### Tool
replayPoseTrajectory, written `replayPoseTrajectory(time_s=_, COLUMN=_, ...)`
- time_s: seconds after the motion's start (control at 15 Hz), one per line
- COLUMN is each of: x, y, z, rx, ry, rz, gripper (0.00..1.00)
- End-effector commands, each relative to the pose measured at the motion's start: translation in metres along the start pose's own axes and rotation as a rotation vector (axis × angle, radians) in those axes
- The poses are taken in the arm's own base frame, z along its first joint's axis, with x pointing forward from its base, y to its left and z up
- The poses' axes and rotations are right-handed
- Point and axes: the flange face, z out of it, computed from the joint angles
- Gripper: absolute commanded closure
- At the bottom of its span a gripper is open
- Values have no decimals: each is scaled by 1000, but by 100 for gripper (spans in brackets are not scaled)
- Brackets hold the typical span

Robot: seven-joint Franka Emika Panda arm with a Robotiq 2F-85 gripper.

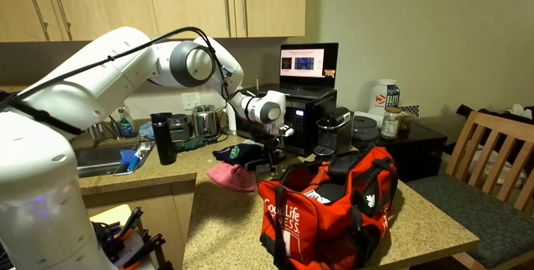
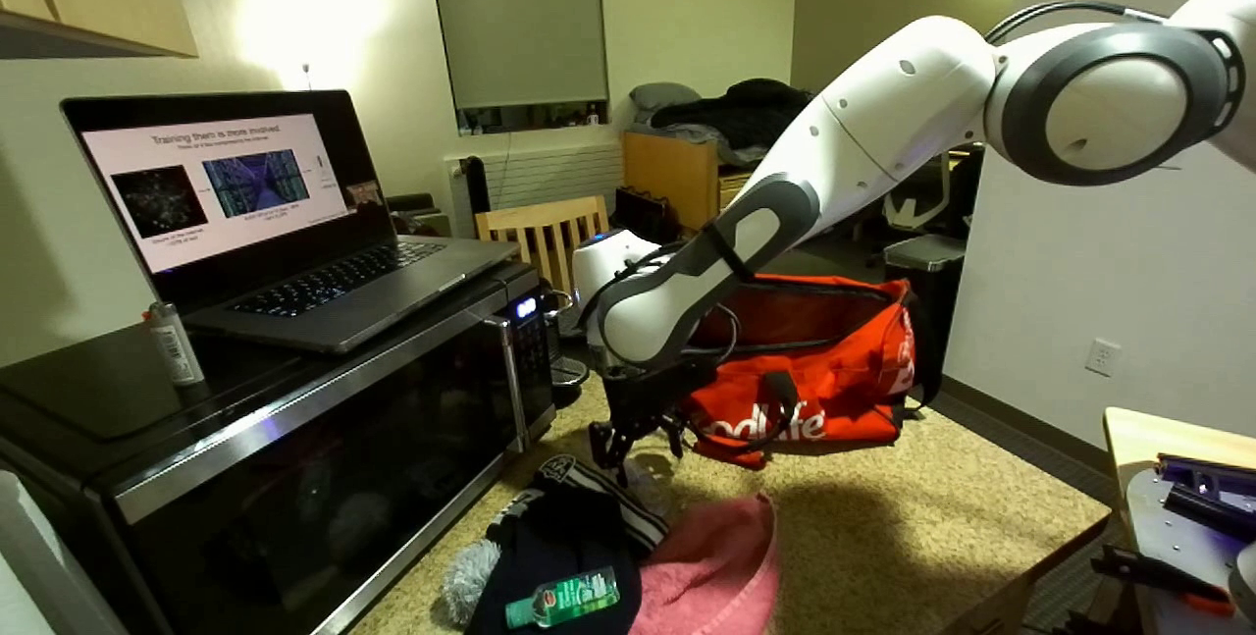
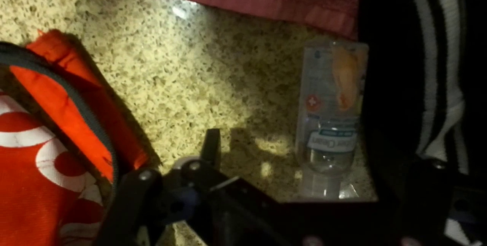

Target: Put the bottle into the bag.

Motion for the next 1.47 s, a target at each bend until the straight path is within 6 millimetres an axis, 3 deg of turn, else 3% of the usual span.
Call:
replayPoseTrajectory(time_s=0.0, x=1, y=1, z=-1, rx=-9, ry=21, rz=72, gripper=0)
replayPoseTrajectory(time_s=0.53, x=4, y=3, z=12, rx=-1, ry=16, rz=111, gripper=0)
replayPoseTrajectory(time_s=0.6, x=4, y=3, z=14, rx=6, ry=14, rz=107, gripper=25)
replayPoseTrajectory(time_s=0.67, x=3, y=3, z=16, rx=6, ry=13, rz=107, gripper=27)
replayPoseTrajectory(time_s=1.27, x=0, y=-5, z=18, rx=13, ry=3, rz=81, gripper=85)
replayPoseTrajectory(time_s=1.4, x=0, y=-4, z=18, rx=11, ry=-5, rz=79, gripper=87)
